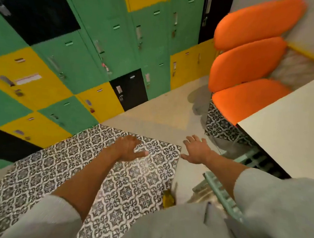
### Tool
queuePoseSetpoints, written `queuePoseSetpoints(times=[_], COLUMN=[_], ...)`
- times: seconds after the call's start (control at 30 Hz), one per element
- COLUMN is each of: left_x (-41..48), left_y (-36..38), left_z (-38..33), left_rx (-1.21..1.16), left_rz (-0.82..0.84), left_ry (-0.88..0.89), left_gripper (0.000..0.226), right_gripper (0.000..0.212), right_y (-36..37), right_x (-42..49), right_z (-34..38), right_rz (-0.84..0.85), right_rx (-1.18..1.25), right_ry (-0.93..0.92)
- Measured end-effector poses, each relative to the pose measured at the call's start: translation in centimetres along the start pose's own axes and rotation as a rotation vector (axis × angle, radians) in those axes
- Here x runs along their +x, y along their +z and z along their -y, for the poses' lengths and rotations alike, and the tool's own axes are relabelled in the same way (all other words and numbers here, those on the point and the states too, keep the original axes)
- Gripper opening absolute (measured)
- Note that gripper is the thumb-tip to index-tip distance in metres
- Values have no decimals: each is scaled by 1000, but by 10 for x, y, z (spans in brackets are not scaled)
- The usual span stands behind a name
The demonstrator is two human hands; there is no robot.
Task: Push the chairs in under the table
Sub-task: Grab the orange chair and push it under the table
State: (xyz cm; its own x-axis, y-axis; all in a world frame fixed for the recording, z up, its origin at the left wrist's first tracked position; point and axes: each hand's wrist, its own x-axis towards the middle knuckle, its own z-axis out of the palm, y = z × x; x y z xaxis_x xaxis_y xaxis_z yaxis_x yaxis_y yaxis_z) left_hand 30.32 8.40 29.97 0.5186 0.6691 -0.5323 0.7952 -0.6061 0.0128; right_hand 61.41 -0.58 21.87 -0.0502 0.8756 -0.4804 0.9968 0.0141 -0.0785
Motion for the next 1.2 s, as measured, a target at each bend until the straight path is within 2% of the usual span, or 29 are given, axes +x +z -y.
queuePoseSetpoints(times=[0.1, 0.13, 0.23, 0.3, 0.57, 0.77, 1.03, 1.2], left_x=[66, 82, 146, 191, 366, 483, 602, 672], left_y=[-62, -80, -139, -180, -318, -450, -618, -693], left_z=[40, 47, 65, 73, 106, 126, 59, -19], left_rx=[-49, -52, -68, -65, 62, 218, 386, 542], left_rz=[-86, -112, -153, -174, -240, -211, -158, -225], left_ry=[-7, 13, 72, 136, 432, 608, 912, 1071], left_gripper=[136, 134, 103, 96, 95, 99, 105, 111], right_gripper=[82, 82, 81, 81, 94, 96, 90, 93], right_y=[-52, -69, -126, -163, -280, -372, -472, -504], right_x=[58, 73, 118, 146, 257, 315, 349, 369], right_z=[-20, -28, -51, -66, -100, -132, -213, -272], right_rz=[-3, -21, -95, -142, -227, -330, -507, -556], right_rx=[1, 8, 35, 63, 161, 319, 443, 492], right_ry=[57, 76, 153, 198, 413, 607, 807, 849])
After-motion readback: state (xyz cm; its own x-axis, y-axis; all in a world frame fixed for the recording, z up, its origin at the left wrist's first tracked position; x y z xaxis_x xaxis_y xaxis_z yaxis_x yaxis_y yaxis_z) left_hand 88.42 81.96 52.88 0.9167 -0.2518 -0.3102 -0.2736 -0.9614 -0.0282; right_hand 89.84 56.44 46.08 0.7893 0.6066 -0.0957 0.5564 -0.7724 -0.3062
